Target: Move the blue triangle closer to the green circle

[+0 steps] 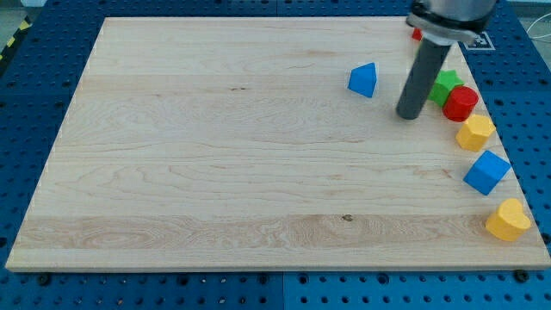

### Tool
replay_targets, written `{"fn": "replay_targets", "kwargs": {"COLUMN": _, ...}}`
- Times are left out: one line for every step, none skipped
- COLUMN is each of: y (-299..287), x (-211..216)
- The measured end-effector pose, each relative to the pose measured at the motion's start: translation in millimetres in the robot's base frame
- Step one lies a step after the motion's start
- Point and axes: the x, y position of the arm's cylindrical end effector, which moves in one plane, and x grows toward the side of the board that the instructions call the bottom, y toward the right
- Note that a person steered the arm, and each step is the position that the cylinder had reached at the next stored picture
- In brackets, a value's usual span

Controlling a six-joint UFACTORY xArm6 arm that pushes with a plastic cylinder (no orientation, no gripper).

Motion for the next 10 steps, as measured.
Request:
{"fn": "replay_targets", "kwargs": {"y": -33.6, "x": -26.9}}
{"fn": "replay_targets", "kwargs": {"y": -30.3, "x": -60.5}}
{"fn": "replay_targets", "kwargs": {"y": 5.0, "x": -71.4}}
{"fn": "replay_targets", "kwargs": {"y": 2.0, "x": -68.6}}
{"fn": "replay_targets", "kwargs": {"y": -45.9, "x": -67.9}}
{"fn": "replay_targets", "kwargs": {"y": -97.0, "x": -67.9}}
{"fn": "replay_targets", "kwargs": {"y": -122.2, "x": -84.4}}
{"fn": "replay_targets", "kwargs": {"y": -108.0, "x": -110.0}}
{"fn": "replay_targets", "kwargs": {"y": -74.0, "x": -119.2}}
{"fn": "replay_targets", "kwargs": {"y": -39.3, "x": -119.2}}
